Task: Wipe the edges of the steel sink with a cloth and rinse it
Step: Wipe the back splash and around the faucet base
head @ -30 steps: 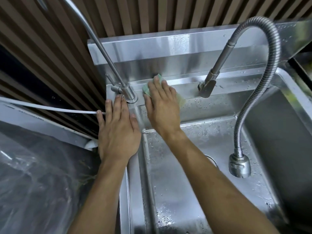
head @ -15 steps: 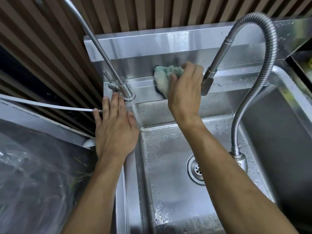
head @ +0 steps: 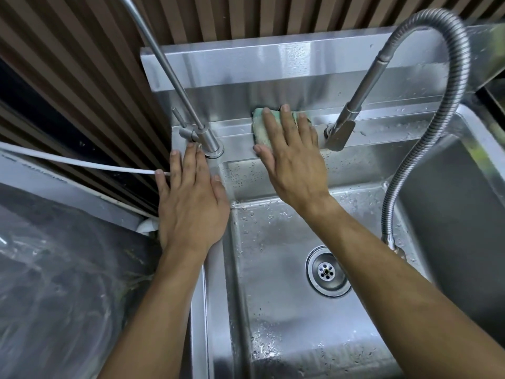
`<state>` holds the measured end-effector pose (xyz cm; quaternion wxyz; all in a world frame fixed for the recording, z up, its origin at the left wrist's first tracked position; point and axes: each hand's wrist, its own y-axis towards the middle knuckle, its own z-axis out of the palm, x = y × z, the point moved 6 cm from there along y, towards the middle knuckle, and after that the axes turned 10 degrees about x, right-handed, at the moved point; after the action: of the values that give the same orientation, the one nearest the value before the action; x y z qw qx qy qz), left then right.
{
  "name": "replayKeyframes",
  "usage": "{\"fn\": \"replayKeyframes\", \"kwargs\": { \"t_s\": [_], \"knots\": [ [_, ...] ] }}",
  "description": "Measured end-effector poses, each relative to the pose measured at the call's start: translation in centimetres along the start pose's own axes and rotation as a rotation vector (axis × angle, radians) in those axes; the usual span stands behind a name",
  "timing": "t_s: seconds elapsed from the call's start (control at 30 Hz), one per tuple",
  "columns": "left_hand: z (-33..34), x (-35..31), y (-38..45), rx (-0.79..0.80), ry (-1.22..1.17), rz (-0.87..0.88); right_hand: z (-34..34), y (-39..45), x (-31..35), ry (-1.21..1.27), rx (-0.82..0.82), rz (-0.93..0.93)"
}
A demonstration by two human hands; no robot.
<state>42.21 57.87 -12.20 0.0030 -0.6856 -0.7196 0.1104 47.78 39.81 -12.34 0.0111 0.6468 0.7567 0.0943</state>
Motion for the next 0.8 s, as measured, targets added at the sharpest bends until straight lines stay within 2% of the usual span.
{"fn": "replayKeyframes", "kwargs": {
  "t_s": [0.13, 0.23, 0.3, 0.37, 0.43, 0.47, 0.53, 0.63, 0.67, 0.73, 0.8],
  "knots": [
    [-0.1, -0.1, -0.3, 0.006, -0.004, 0.0, 0.1, -0.4, 0.3, -0.073, -0.044, 0.058],
    [-0.8, -0.1, 0.0, -0.053, -0.046, 0.002, 0.1, -0.1, 0.5, -0.044, -0.048, -0.002],
    [-1.8, 0.1, 0.9, -0.151, -0.071, 0.031, -0.3, 0.1, 0.3, 0.113, -0.068, 0.026],
    [-2.3, 0.4, 1.6, -0.215, -0.143, 0.042, -1.3, -0.3, -0.7, 0.415, -0.136, 0.151],
    [-2.0, 0.3, 1.6, -0.214, -0.148, 0.05, -3.5, -0.9, -1.0, 0.766, -0.314, 0.253],
    [-1.8, 0.2, 1.5, -0.215, -0.132, 0.056, -5.1, -1.0, -0.2, 0.835, -0.436, 0.234],
    [-1.4, 0.2, 1.4, -0.213, -0.125, 0.069, -7.2, 1.4, 2.7, 0.721, -0.568, 0.077],
    [-1.6, 0.6, 1.8, -0.24, -0.157, 0.078, -6.4, 6.8, 8.3, 0.199, -0.485, -0.202],
    [-1.7, 0.7, 1.8, -0.247, -0.167, 0.078, -5.5, 7.8, 9.0, 0.106, -0.457, -0.248],
    [-1.7, 0.6, 1.6, -0.249, -0.172, 0.088, -4.7, 8.1, 7.8, 0.033, -0.449, -0.29],
    [-1.7, 0.5, 1.5, -0.251, -0.164, 0.099, -5.1, 7.5, 4.5, 0.072, -0.502, -0.143]
  ]
}}
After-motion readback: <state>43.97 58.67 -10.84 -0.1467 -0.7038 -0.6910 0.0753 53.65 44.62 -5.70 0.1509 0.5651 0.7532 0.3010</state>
